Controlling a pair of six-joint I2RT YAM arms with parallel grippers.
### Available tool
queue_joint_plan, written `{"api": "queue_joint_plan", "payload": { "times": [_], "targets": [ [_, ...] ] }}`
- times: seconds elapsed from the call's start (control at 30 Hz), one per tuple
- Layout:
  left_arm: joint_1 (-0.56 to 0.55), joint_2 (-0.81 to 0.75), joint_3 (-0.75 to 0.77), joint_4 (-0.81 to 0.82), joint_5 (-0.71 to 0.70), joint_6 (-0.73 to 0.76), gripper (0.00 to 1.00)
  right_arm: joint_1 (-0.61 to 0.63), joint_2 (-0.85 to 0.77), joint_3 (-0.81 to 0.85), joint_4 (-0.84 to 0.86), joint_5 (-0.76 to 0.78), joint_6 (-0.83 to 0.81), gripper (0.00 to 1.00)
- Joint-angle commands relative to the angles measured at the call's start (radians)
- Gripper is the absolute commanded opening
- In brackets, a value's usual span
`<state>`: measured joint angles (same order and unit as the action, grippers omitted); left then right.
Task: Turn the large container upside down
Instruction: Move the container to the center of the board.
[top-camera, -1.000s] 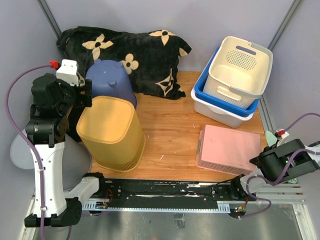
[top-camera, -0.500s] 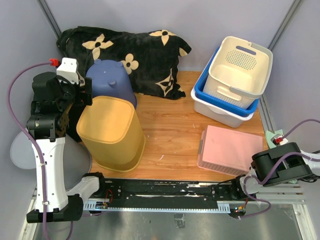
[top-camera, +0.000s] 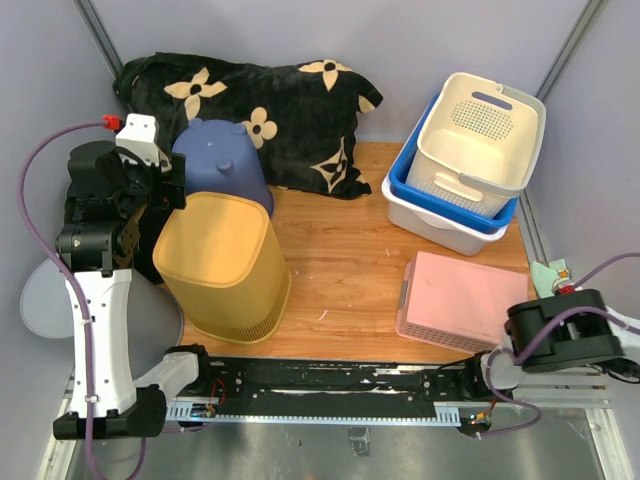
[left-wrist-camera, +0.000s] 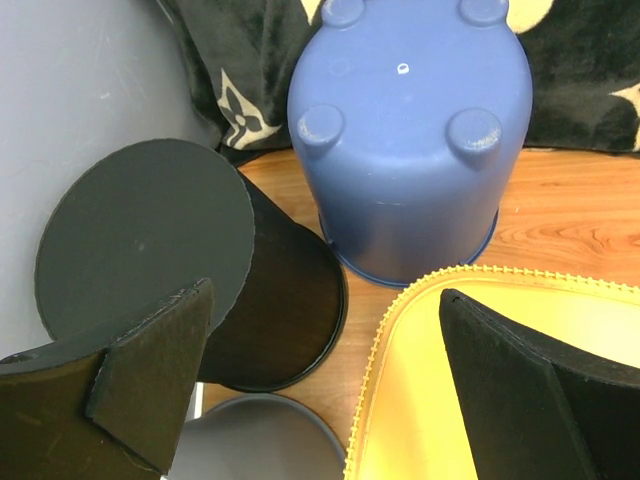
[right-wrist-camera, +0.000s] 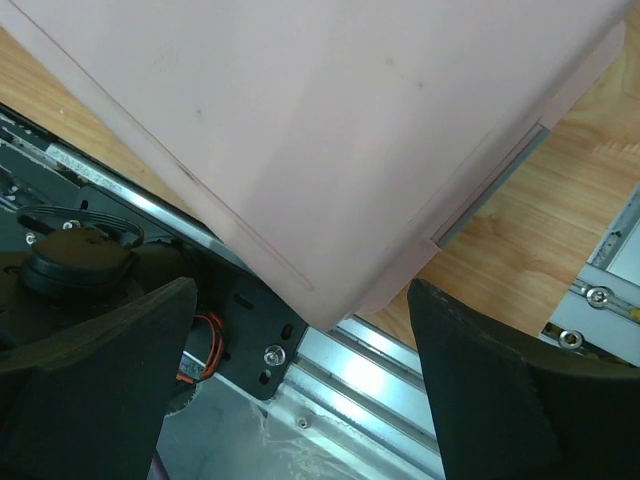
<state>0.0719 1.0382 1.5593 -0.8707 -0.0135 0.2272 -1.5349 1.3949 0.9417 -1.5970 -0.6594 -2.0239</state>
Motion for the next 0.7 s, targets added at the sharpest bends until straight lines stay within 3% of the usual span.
{"api": "queue_joint_plan", "payload": {
  "times": [0.0, 0.1, 0.3, 0.5, 0.67],
  "targets": [
    [0.011, 0.006, 0.016, 0.007, 0.007, -0.006, 0.99, -0.025, 0.187, 0.06, -0.007, 0.01, -0.057, 0.89],
    [0.011, 0.012, 0.019, 0.007, 0.007, -0.007, 0.99, -0.009, 0.255, 0.066, -0.005, 0.005, -0.073, 0.9],
    [0.011, 0.018, 0.004, 0.007, -0.012, -0.007, 0.99, 0.095, 0.184, -0.037, 0.0, 0.012, -0.093, 0.9],
    [0.014, 0.0, -0.007, 0.002, -0.028, -0.006, 0.99, 0.311, 0.113, -0.114, 0.004, -0.08, 0.01, 0.93],
    [0.014, -0.008, -0.018, -0.003, -0.044, -0.005, 0.99, 0.578, 0.04, -0.139, 0.066, -0.139, 0.189, 0.94]
  ]
}}
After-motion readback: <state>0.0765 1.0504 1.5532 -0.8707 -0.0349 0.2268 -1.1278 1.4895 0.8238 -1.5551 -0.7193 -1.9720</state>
